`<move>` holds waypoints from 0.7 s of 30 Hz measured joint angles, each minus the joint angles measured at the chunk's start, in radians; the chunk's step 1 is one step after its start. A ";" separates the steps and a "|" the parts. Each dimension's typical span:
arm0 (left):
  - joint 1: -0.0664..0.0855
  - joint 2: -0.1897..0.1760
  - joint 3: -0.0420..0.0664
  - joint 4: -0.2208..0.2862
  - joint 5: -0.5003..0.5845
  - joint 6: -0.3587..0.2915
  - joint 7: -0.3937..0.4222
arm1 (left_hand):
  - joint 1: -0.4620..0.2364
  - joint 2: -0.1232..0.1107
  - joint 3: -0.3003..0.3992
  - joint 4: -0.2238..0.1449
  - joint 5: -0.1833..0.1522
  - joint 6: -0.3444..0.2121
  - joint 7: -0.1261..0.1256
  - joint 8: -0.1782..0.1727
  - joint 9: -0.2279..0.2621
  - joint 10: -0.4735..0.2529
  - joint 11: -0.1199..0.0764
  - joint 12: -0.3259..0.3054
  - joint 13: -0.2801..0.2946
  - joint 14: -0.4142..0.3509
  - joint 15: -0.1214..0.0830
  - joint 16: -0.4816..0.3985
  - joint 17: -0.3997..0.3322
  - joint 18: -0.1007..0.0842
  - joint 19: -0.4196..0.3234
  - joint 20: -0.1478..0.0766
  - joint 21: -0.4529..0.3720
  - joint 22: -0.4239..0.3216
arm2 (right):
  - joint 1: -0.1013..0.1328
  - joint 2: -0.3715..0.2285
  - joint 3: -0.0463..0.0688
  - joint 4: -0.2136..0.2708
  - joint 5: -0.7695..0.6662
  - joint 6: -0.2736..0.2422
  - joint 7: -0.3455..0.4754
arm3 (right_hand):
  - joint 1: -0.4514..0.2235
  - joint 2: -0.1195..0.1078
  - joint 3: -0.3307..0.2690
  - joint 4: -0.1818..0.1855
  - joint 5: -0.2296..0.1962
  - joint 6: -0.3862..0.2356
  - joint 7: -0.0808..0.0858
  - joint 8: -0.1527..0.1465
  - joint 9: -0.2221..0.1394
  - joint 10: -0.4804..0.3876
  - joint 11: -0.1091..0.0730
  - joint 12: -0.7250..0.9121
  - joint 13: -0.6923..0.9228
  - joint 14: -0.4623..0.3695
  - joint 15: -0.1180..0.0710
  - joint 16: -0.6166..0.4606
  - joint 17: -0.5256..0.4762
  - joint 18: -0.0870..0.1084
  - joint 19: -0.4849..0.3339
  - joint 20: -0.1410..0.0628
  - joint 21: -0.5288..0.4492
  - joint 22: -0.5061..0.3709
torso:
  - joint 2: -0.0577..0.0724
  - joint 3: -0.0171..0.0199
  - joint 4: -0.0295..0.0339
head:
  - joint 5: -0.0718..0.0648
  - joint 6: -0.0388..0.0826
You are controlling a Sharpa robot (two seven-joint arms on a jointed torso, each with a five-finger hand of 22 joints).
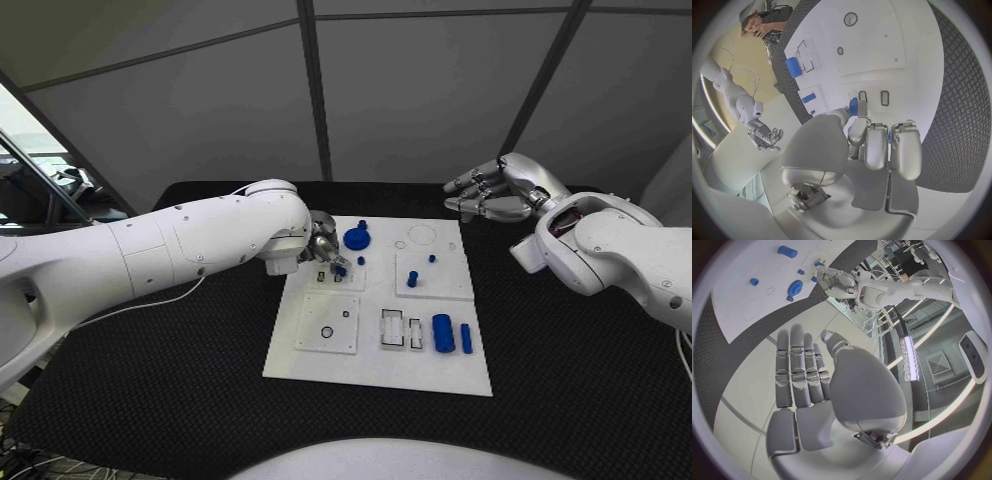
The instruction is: Assemble the parts on the task board
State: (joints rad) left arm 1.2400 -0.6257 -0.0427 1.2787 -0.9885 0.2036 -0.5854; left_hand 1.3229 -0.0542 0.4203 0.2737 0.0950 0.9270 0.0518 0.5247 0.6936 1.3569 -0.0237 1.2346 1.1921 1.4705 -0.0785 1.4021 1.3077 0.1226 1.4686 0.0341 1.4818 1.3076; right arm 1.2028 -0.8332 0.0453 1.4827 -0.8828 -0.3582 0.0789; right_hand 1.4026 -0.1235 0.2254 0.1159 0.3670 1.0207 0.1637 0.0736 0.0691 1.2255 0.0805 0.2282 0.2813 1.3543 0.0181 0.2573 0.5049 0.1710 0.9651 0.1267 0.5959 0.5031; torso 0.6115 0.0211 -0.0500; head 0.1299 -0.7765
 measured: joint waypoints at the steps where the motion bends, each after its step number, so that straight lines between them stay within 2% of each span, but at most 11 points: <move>1: 0.000 -0.006 0.000 0.006 0.003 -0.005 0.000 | -0.012 -0.012 0.022 -0.004 0.000 0.000 0.000 0.000 0.006 0.000 0.000 -0.004 -0.005 0.000 0.000 0.000 0.000 0.000 0.000 0.000 0.000 0.000 | 0.000 0.000 0.000 -0.001 0.000 0.000 0.000 | 0.000 0.000 0.000 0.000 0.000 0.000 0.000 0.000 0.000 0.000 0.000 0.000 0.000 0.000 0.000 -0.001 0.000 0.000 0.000 0.000 0.000 -0.001 | 0.000 0.0000 0.0001 | 0.001 0.000; 4: 0.000 -0.030 0.000 0.031 0.010 -0.028 0.000 | -0.032 -0.030 0.062 -0.018 0.000 0.000 0.000 0.004 0.016 0.000 0.000 -0.004 -0.011 0.000 0.000 0.000 0.000 0.000 0.000 0.000 -0.004 0.000 | 0.000 0.001 0.000 -0.003 0.000 0.001 -0.001 | 0.000 0.000 0.000 0.000 0.000 0.000 0.000 0.000 0.000 0.000 0.000 0.000 0.000 0.000 0.000 -0.002 0.000 0.000 0.000 0.000 0.000 -0.001 | 0.000 0.0000 0.0002 | 0.002 0.000; 11: -0.001 -0.080 -0.001 0.098 0.020 -0.109 0.002 | -0.063 -0.044 0.102 -0.029 0.000 0.000 0.000 0.011 0.032 0.000 0.000 -0.008 -0.012 0.000 0.000 0.000 0.000 0.000 0.000 0.000 -0.004 0.000 | 0.000 0.001 0.000 -0.008 0.000 0.003 -0.003 | 0.000 0.000 0.000 0.000 0.005 0.000 0.000 0.000 0.000 0.000 0.000 0.000 -0.001 0.000 0.000 -0.002 0.000 0.000 0.004 0.004 0.000 -0.001 | 0.000 0.0008 0.0017 | 0.006 0.002; 16: -0.004 -0.111 -0.003 0.141 0.017 -0.173 0.005 | -0.073 -0.046 0.118 -0.039 -0.003 0.000 0.000 0.011 0.035 0.000 0.000 -0.008 -0.011 0.000 0.000 0.000 0.000 0.000 0.000 0.000 -0.004 0.000 | 0.000 0.001 0.000 -0.009 0.000 0.004 -0.003 | -0.004 -0.004 0.000 0.000 0.005 0.000 0.000 0.000 0.000 0.000 0.000 -0.005 -0.002 0.000 0.000 -0.002 0.001 0.000 0.004 0.004 -0.004 -0.001 | -0.001 0.0022 0.0045 | 0.006 0.001; 21: -0.014 -0.123 -0.011 0.168 0.001 -0.232 0.009 | -0.080 -0.050 0.125 -0.047 -0.003 0.000 0.000 0.011 0.036 0.000 0.001 -0.008 -0.009 0.000 0.000 0.000 0.000 0.000 0.000 0.000 -0.004 0.000 | 0.000 0.001 0.000 -0.009 0.000 0.004 -0.005 | -0.004 -0.004 0.000 0.000 0.005 0.000 0.000 0.000 0.000 0.000 0.000 -0.005 -0.003 0.000 0.000 -0.006 0.001 0.000 0.004 0.004 -0.004 -0.002 | -0.001 0.0033 0.0058 | 0.007 0.002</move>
State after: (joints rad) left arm 1.2265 -0.7483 -0.0537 1.4470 -0.9880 -0.0280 -0.5764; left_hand 1.2429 -0.1037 0.5457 0.2270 0.0922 0.9271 0.0520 0.5355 0.7301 1.3568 -0.0232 1.2262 1.1828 1.4706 -0.0785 1.4021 1.3077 0.1228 1.4685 0.0342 1.4778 1.3075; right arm 1.2028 -0.8320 0.0453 1.4739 -0.8829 -0.3543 0.0742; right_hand 1.3986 -0.1274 0.2254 0.1159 0.3717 1.0207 0.1637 0.0736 0.0691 1.2255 0.0806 0.2234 0.2778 1.3543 0.0180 0.2514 0.5060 0.1710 0.9689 0.1305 0.5921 0.5015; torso 0.6101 0.0244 -0.0442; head 0.1374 -0.7749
